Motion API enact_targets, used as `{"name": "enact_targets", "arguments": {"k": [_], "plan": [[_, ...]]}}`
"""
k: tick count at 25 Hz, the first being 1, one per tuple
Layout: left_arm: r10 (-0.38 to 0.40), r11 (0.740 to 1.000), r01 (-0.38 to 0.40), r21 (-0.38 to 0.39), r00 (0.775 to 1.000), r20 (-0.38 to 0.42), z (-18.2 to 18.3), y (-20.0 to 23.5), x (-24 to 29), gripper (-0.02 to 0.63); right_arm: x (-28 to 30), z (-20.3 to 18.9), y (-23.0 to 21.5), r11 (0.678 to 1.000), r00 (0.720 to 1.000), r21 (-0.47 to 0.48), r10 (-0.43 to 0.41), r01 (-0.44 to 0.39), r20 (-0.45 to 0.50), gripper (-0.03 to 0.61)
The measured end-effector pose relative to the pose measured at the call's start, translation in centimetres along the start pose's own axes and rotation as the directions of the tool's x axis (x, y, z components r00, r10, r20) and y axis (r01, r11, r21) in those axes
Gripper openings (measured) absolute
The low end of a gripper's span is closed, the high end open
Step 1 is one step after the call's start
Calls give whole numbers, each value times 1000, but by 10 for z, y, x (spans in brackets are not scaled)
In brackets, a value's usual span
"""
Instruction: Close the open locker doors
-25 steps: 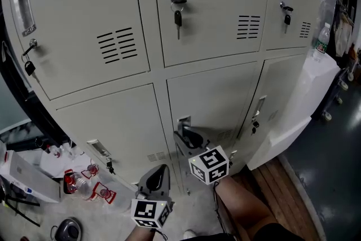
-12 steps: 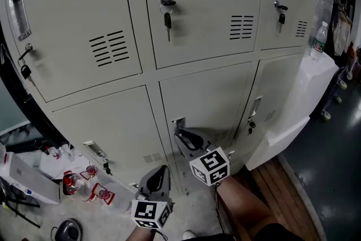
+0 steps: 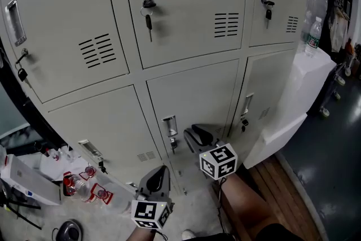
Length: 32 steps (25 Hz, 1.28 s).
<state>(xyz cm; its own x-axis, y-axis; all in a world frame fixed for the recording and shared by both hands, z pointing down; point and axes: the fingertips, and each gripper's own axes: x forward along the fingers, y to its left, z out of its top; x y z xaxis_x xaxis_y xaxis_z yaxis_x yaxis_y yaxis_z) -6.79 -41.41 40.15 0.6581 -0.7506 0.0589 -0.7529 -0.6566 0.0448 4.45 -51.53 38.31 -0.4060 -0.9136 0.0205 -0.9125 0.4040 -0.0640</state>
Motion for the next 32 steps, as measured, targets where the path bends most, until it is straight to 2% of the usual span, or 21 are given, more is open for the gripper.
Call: {"name": "enact_targets", "arguments": {"k": [3,6,12,22,28,32], "plan": [[2,1000,-2,-2,1000,-6,-1,-11,0,4,-17,-4,-15,999,1000,36,-24,24,-5,105],[19,1000,-19,0,1000,4,1,-23,1,5,-37,-8,-28,998,998,36,-58,58,-20,7],[66,997,-66,-32,998,-5,0,-68,-2,3,-91,-10,-38,1000,998,-7,-25,25,-62,2],[119,992,-118,-38,993,24,-2,-182,-11,3,-206,2,-56,995,997,-84,40,-46,-67,2],[158,986,-157,-56,987,21,-9,-241,-26,3,-266,-2,-66,993,994,-85,78,-85,-79,2],[183,982,-183,-41,983,11,-15,-263,-39,5,-286,-7,-64,992,991,-56,104,-109,-82,2]]}}
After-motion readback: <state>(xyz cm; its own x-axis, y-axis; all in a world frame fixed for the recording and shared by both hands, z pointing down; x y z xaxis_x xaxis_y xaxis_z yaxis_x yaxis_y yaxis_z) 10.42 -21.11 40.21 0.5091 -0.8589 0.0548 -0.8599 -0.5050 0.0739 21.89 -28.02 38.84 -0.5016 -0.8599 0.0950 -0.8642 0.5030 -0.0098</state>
